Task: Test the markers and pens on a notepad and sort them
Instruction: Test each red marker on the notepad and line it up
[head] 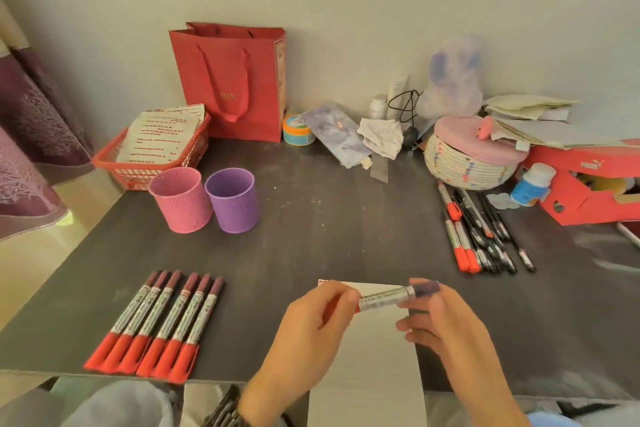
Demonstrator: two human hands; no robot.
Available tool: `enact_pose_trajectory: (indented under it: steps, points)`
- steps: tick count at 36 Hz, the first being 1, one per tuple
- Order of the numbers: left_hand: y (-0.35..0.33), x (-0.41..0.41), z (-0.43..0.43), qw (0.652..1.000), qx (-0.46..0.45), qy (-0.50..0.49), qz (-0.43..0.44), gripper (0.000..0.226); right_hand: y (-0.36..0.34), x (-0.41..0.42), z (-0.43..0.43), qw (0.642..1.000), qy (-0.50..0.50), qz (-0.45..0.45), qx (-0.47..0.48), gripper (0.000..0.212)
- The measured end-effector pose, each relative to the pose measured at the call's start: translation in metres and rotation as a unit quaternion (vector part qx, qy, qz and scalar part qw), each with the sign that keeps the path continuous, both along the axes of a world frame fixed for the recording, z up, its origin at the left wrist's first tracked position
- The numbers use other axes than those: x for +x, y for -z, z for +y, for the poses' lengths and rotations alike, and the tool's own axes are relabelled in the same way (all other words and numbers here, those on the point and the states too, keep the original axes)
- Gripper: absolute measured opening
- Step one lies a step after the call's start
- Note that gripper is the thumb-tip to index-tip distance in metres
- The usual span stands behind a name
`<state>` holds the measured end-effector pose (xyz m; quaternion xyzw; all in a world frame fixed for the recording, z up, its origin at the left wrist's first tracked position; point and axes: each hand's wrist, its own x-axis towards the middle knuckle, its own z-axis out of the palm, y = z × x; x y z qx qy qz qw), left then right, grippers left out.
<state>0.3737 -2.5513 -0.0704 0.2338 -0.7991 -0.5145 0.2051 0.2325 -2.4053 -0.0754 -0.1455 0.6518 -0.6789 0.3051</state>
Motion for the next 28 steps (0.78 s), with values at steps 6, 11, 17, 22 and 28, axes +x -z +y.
enact_pose_trajectory:
  steps: [6,11,17,22,28]
  points:
    - [0.000,0.011,0.003,0.999,-0.007,-0.014,0.049,0.013,-0.011,0.035,-0.014,0.994,0.021,-0.019,-0.103,0.035]
    - [0.002,0.014,0.000,0.999,-0.011,-0.005,0.040,0.015,-0.010,0.040,-0.016,0.995,0.019,-0.006,-0.103,0.034]
    - [0.004,0.005,0.006,0.998,0.004,-0.017,-0.063,0.049,-0.005,0.048,-0.018,0.990,0.034,-0.006,-0.134,0.029]
    - [0.010,-0.006,0.021,0.977,-0.149,-0.085,-0.129,0.063,-0.011,0.058,-0.026,0.948,0.088,-0.181,-0.248,0.018]
    - [0.016,-0.012,0.041,0.960,-0.214,-0.115,-0.136,0.052,-0.019,0.064,-0.033,0.873,0.188,-0.319,-0.316,0.036]
